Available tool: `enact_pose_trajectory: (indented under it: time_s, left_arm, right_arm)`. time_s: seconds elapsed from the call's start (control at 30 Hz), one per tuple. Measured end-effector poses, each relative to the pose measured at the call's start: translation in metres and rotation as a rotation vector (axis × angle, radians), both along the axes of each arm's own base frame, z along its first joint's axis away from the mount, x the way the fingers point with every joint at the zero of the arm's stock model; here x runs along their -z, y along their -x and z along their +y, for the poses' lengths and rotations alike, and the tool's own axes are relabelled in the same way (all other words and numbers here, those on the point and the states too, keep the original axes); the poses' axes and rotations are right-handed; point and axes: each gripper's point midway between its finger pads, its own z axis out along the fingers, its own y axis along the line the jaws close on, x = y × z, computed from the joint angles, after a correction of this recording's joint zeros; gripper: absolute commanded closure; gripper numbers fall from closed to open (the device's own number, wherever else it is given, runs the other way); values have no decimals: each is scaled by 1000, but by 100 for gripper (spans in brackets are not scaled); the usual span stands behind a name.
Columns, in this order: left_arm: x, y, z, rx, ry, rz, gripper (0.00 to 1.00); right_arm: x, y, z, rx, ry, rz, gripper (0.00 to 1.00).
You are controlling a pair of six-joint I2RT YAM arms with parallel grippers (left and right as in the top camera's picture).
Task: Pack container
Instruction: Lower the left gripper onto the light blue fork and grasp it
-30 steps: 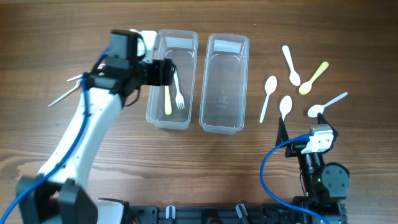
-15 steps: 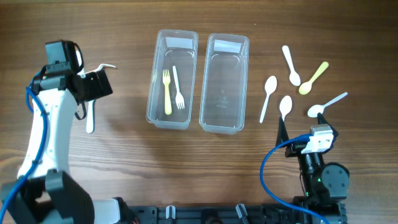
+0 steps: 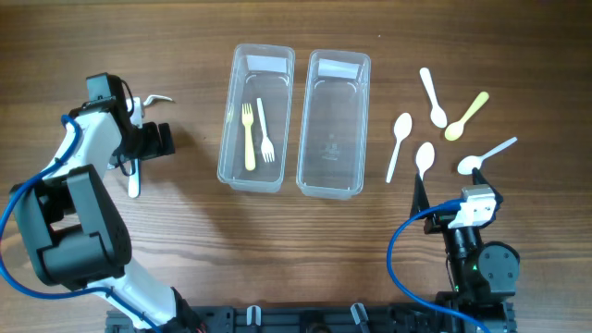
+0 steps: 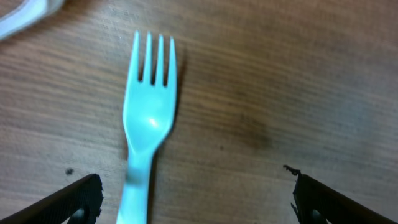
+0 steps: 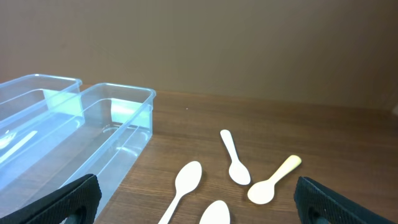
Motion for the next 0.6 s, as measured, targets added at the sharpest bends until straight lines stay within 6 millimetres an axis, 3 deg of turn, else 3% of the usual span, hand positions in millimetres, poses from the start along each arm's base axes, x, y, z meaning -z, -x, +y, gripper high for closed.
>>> enact_pose_trajectory:
  time_s: [0.2,0.4,0.43,0.47,0.53,0.6]
  left_arm:
    - [-1,-10,3,0,-10,-43,0]
    - [16,-9,2,19,-9,-50,0]
    - [17,-9,2,23,-10,-50,4]
    - [17,-9,2,24,-11,-50,25]
    - [18,-9,1,32,-6,-48,49]
    - [18,-9,-3,47,25,-51,58]
  right_arm:
    - [0,0,0,0,0,0,0]
    - [0,0,0,0,0,0,0]
    - [0,0,0,0,0,0,0]
    - [0,0,0,0,0,0,0]
    - [0,0,0,0,0,0,0]
    - [0,0,0,0,0,0,0]
